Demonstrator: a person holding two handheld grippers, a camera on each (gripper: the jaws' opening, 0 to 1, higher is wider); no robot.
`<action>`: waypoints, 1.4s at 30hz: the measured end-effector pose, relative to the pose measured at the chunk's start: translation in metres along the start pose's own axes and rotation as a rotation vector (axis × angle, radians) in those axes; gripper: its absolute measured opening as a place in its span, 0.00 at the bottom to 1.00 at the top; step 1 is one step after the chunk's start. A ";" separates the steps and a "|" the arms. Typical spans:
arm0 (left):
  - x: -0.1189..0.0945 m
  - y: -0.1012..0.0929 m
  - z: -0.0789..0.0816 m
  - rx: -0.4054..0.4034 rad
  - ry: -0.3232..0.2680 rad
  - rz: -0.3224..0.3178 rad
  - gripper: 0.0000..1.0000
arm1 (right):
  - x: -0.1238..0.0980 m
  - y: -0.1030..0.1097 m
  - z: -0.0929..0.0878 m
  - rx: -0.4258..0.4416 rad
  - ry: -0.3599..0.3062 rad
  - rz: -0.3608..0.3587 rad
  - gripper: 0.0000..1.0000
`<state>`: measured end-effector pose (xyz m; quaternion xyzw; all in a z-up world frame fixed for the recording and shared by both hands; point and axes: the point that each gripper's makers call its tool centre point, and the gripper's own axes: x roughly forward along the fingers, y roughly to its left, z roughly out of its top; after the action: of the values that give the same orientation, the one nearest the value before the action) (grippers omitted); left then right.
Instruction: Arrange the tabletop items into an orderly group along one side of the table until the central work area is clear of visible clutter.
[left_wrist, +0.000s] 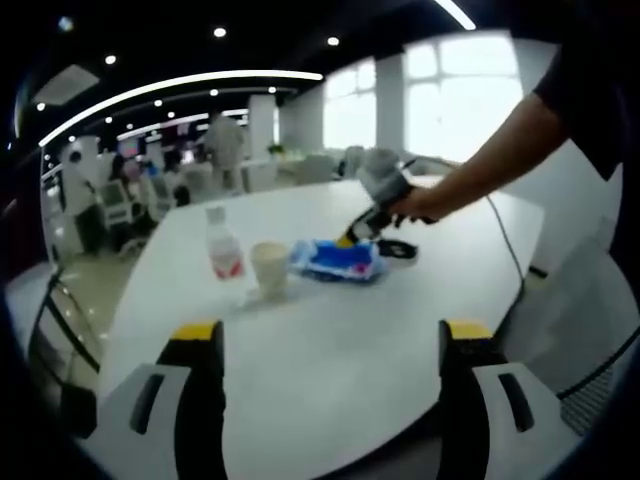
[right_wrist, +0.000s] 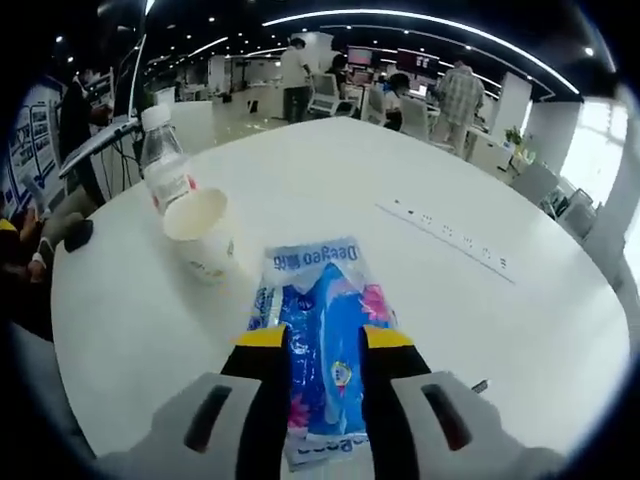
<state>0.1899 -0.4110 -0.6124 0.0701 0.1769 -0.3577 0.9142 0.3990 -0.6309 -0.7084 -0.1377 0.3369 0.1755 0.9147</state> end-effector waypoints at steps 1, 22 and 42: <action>0.000 0.000 0.000 -0.001 0.000 0.000 0.85 | 0.001 0.000 -0.001 0.002 0.004 0.001 0.22; 0.001 0.000 -0.002 -0.004 0.011 0.000 0.83 | 0.001 -0.003 -0.011 0.004 0.040 -0.002 0.00; 0.000 0.000 -0.004 0.001 0.018 0.001 0.82 | -0.006 -0.009 -0.001 0.016 -0.013 -0.011 0.12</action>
<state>0.1891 -0.4101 -0.6157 0.0739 0.1847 -0.3569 0.9127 0.3979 -0.6408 -0.7046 -0.1312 0.3317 0.1688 0.9188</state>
